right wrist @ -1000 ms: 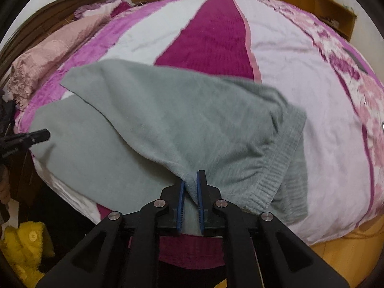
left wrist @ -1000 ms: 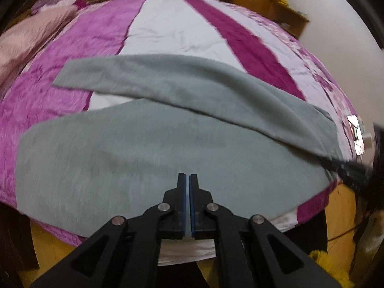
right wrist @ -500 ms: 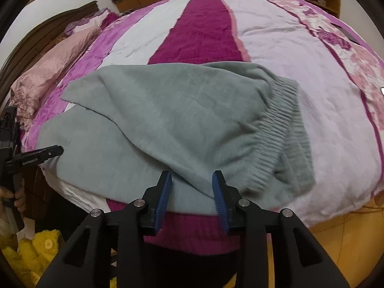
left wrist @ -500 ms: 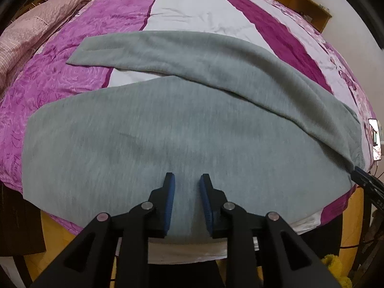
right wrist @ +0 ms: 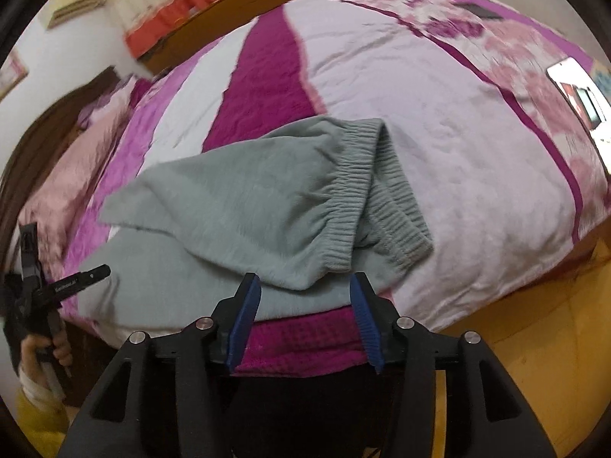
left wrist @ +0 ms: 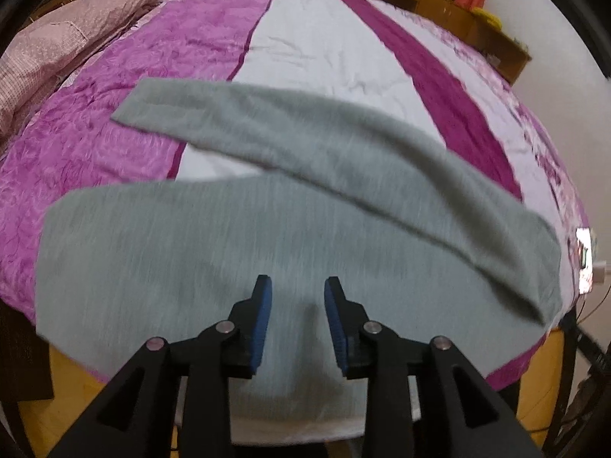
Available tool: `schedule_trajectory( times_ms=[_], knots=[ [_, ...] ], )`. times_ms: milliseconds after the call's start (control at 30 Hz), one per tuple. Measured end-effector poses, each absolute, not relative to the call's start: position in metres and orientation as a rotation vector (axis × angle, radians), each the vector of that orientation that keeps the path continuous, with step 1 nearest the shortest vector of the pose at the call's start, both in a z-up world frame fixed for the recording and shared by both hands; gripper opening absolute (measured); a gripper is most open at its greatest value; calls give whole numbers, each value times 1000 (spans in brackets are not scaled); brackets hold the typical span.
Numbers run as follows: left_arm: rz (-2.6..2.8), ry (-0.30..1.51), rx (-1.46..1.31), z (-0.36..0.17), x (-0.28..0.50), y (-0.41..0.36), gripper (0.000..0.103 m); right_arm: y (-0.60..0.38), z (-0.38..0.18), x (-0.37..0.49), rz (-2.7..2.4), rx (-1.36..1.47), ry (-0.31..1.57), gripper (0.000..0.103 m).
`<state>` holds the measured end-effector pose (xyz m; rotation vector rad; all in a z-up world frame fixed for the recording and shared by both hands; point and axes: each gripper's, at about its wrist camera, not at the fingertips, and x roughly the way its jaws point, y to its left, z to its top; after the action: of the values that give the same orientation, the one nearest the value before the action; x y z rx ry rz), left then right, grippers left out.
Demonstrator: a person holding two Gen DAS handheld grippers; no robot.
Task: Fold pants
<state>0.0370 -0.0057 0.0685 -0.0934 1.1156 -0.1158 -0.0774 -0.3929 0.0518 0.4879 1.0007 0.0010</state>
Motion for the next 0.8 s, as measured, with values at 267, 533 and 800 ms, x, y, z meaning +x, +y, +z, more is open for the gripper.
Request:
schedule_trajectory(
  times_ms=[267, 533, 800],
  knots=[
    [-126, 1116, -328, 51, 102, 20, 30, -386, 48, -73, 18, 486, 1014, 43],
    [-80, 1111, -542, 31, 137, 39, 30, -386, 41, -69, -10, 467, 1036, 43],
    [-62, 1084, -517, 26, 141, 37, 16, -389, 42, -70, -18, 499, 1021, 43]
  ],
)
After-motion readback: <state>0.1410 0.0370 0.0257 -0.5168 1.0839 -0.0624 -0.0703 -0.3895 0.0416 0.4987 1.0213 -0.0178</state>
